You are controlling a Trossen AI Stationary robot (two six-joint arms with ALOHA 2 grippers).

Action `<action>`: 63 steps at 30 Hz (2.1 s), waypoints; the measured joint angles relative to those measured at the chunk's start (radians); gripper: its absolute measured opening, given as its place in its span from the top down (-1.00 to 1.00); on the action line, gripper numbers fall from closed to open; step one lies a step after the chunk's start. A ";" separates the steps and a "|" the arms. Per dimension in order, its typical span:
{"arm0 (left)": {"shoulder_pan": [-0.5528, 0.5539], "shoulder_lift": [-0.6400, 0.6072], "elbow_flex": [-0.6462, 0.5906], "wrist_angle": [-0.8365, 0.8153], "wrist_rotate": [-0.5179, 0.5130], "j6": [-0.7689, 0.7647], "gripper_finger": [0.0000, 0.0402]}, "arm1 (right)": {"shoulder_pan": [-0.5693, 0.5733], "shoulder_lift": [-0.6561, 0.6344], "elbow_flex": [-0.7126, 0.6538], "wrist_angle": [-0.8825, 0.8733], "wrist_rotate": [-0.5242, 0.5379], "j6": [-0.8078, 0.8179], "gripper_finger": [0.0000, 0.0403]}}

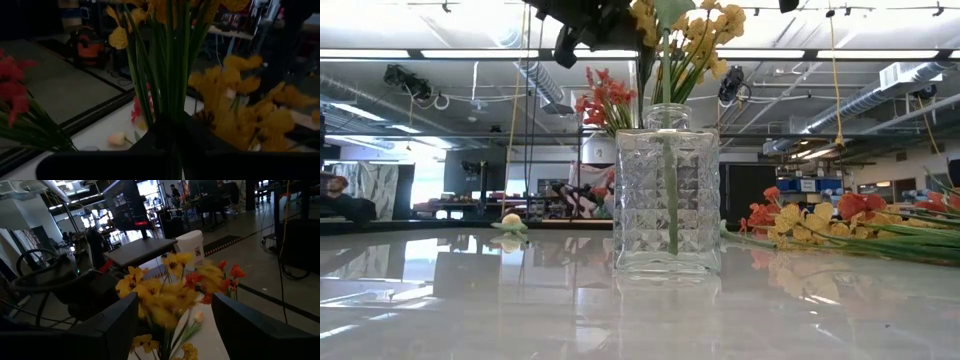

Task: Sort flowers into vase by color
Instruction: Put the left yellow flowers into the middle transparent vase

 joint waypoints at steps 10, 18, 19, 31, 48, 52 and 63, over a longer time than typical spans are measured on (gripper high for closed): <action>-0.018 0.020 0.000 -0.004 0.000 -0.008 0.89 | 0.000 0.000 0.000 0.000 0.000 0.000 -0.29; -0.018 0.020 0.000 -0.059 0.000 -0.024 0.89 | 0.000 0.000 0.000 0.000 0.000 0.000 -0.29; -0.018 0.020 0.000 -0.068 0.000 -0.030 0.89 | 0.000 0.000 0.000 0.000 0.000 0.000 -0.29; -0.018 0.020 0.000 -0.113 0.000 -0.039 0.89 | 0.000 0.000 0.000 0.000 0.000 0.000 -0.29; -0.017 0.019 0.000 -0.219 0.059 -0.116 0.81 | 0.000 0.000 0.000 0.000 0.000 0.000 -0.29; -0.017 0.019 0.000 -0.238 0.070 -0.150 0.76 | 0.000 0.000 0.000 0.000 0.000 0.000 -0.29; -0.017 0.019 0.000 -0.306 0.073 -0.168 0.50 | 0.000 0.000 0.000 0.000 0.000 0.000 -0.29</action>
